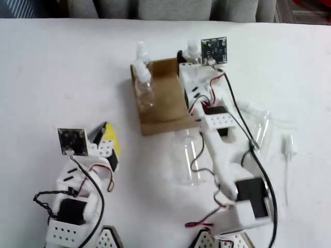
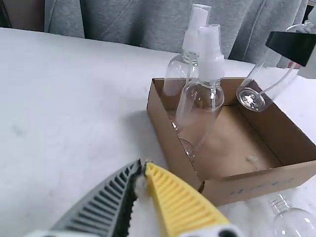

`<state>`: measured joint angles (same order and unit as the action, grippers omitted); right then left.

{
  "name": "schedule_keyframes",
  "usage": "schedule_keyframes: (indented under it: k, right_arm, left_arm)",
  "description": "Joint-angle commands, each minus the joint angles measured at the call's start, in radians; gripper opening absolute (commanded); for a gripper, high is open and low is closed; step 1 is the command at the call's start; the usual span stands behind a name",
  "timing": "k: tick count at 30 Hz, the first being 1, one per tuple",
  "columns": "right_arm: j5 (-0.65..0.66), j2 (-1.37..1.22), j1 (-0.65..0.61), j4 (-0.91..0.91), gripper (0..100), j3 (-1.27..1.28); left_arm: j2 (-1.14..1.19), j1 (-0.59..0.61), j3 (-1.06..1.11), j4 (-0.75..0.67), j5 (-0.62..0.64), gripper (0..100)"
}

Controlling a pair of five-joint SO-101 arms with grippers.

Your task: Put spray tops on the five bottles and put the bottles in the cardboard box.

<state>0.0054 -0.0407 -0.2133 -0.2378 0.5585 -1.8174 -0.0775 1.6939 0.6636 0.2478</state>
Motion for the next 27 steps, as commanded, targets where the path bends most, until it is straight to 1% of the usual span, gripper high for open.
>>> schedule_keyframes:
  k: [1,14,27]
  right_arm:
    - [0.015,-0.084,0.008,-0.056,1.5,-0.127]
    - [0.015,-0.367,0.051,-0.050,1.5,-0.368]
    - [0.015,-0.452,0.050,-0.050,1.5,-0.428]
  left_arm:
    - [-0.012,0.007,0.000,0.018,-0.009,2]
    - [-0.012,0.008,0.000,0.017,-0.009,2]
    - [-0.012,0.010,0.000,0.017,-0.009,2]
